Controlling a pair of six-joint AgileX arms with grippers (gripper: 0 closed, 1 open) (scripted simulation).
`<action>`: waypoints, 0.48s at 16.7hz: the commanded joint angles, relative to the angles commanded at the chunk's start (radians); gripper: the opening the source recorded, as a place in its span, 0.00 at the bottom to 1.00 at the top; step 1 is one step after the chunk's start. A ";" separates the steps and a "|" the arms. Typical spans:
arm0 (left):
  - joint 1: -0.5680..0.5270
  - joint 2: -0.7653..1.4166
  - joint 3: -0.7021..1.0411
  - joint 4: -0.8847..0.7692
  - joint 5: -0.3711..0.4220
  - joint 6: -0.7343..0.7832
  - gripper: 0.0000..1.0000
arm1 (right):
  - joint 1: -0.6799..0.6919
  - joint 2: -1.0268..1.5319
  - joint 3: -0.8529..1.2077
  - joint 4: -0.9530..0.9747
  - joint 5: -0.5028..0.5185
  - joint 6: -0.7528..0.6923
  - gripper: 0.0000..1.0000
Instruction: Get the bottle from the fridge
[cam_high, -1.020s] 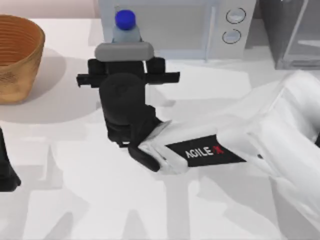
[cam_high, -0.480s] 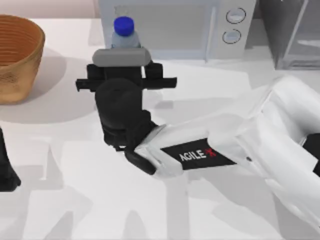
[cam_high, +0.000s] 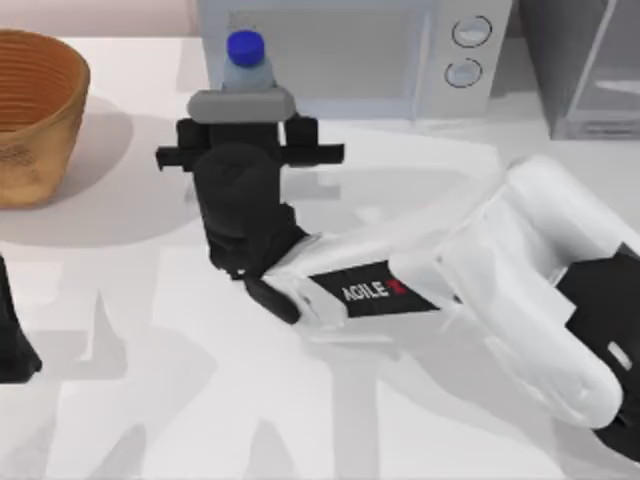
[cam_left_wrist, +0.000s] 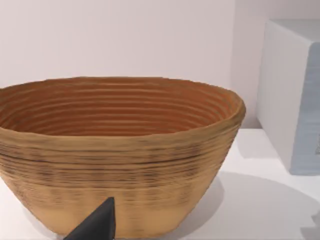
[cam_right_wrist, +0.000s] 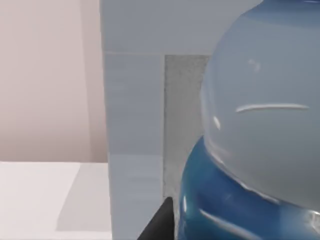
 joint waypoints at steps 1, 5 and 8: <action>0.000 0.000 0.000 0.000 0.000 0.000 1.00 | -0.009 0.017 0.022 -0.003 -0.009 -0.001 0.00; 0.000 0.000 0.000 0.000 0.000 0.000 1.00 | -0.019 0.037 0.047 -0.005 -0.020 -0.003 0.00; 0.000 0.000 0.000 0.000 0.000 0.000 1.00 | -0.019 0.037 0.047 -0.005 -0.020 -0.003 0.08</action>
